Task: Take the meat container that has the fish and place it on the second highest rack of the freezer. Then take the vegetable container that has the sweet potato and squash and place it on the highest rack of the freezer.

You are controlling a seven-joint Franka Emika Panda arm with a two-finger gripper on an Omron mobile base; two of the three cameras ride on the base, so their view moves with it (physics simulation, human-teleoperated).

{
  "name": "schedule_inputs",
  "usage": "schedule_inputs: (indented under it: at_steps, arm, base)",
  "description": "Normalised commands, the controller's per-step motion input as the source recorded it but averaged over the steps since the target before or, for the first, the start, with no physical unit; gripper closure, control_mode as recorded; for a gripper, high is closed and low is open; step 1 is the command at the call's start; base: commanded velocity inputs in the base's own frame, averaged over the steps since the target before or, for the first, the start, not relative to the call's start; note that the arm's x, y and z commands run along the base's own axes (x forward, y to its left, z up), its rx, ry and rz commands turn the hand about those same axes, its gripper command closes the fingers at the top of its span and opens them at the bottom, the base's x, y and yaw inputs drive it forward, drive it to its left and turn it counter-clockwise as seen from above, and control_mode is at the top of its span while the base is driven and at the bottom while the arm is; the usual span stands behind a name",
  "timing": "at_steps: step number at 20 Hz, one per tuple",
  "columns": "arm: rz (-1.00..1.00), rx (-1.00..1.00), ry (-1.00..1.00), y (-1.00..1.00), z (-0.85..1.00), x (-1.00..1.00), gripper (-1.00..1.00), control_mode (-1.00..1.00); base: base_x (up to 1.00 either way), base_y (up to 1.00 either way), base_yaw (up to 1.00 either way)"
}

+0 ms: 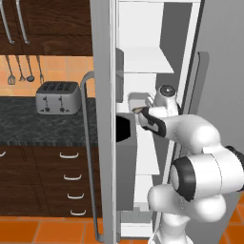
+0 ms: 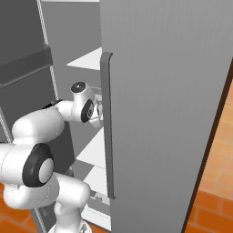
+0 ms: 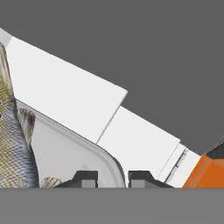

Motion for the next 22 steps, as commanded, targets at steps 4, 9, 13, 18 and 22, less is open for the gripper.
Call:
schedule_inputs:
  at_steps: [4, 9, 13, 18, 22]
  arm:
    - [-0.02, 0.00, 0.03, 0.00, -0.29, 0.96, 1.00, -1.00]
    - [0.00, 0.00, 0.07, -0.13, -0.45, 0.93, 1.00, -1.00]
    - [-0.03, 0.00, 0.00, -0.14, -0.11, 1.00, 1.00, -1.00]
    - [0.00, 0.00, 0.00, -0.04, -0.17, 0.39, -1.00, -1.00]
    - [0.00, 0.00, -0.19, -0.03, 0.00, -0.48, -1.00, -1.00]
  base:
    - [0.00, 0.00, 0.00]
    - [0.00, 0.00, 0.00]
    - [0.00, 0.00, 0.00]
    - [0.00, 0.00, 0.00]
    - [0.00, 0.00, 0.00]
